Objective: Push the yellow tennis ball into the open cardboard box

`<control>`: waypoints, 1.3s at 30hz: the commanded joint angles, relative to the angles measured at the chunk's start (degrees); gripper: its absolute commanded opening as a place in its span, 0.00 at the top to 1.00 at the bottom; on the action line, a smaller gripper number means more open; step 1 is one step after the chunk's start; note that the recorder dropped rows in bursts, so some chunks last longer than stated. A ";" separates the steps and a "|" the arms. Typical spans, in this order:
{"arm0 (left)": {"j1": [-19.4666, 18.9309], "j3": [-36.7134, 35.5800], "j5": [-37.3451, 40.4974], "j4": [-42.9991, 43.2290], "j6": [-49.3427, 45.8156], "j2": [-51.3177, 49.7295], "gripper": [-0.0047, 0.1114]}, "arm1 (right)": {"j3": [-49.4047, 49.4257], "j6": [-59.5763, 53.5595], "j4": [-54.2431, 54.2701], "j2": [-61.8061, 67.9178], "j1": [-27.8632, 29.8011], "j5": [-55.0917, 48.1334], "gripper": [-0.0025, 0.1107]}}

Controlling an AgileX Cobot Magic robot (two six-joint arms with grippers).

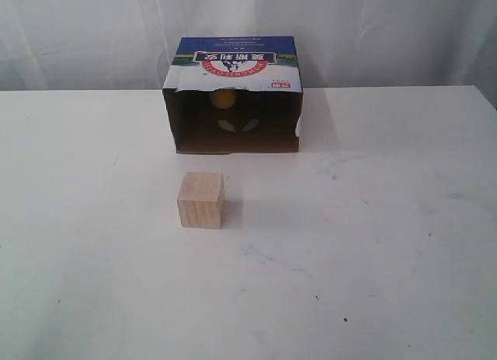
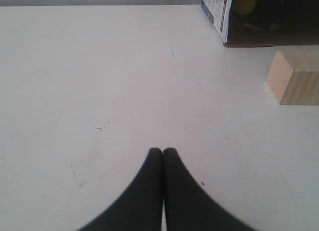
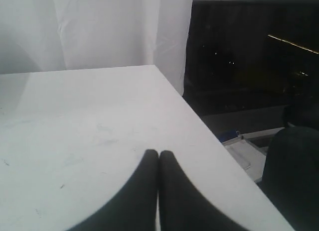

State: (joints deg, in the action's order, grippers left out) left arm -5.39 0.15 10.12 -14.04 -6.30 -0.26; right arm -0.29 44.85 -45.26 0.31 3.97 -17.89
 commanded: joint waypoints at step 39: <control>0.17 -0.15 0.17 -0.59 0.10 0.26 0.96 | 0.29 -41.68 39.03 -0.31 0.70 -2.17 0.98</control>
State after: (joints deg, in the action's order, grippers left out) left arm -5.39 0.15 10.12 -14.04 -6.30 -0.26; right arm -0.12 3.64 -6.27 0.31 4.37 -20.34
